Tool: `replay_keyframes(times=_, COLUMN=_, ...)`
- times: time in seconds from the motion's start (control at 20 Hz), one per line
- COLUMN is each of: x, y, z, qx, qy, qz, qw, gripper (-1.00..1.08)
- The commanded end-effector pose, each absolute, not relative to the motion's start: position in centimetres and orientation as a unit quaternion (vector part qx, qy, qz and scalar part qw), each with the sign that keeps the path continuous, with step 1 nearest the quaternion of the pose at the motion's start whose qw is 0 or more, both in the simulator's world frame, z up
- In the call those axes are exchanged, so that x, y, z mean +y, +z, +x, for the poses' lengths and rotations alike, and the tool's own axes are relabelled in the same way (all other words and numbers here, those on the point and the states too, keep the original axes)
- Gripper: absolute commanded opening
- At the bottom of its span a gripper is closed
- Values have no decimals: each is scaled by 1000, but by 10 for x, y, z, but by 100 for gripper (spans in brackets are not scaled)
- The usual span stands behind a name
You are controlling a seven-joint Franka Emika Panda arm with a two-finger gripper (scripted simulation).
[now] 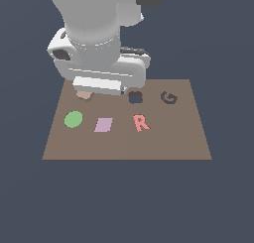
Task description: Insert a designated object into the corresponding slot on a board.
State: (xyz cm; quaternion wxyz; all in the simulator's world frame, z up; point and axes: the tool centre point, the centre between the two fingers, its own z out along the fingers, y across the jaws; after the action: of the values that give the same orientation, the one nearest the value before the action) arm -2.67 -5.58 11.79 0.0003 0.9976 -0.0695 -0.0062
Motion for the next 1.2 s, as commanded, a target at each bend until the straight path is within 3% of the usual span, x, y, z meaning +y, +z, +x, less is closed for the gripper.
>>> replay_keyframes(times=0.0, x=-80, y=101, z=-37, qx=-95, qy=-5, qz=995, qw=1, gripper=100)
replay_keyframes(times=0.5, x=-140, y=56, z=-70, qx=-162, qy=0, qz=987, qw=1, gripper=100)
replay_keyframes(times=1.15, x=-146, y=36, z=-73, qx=-169, qy=0, qz=986, qw=0, gripper=100)
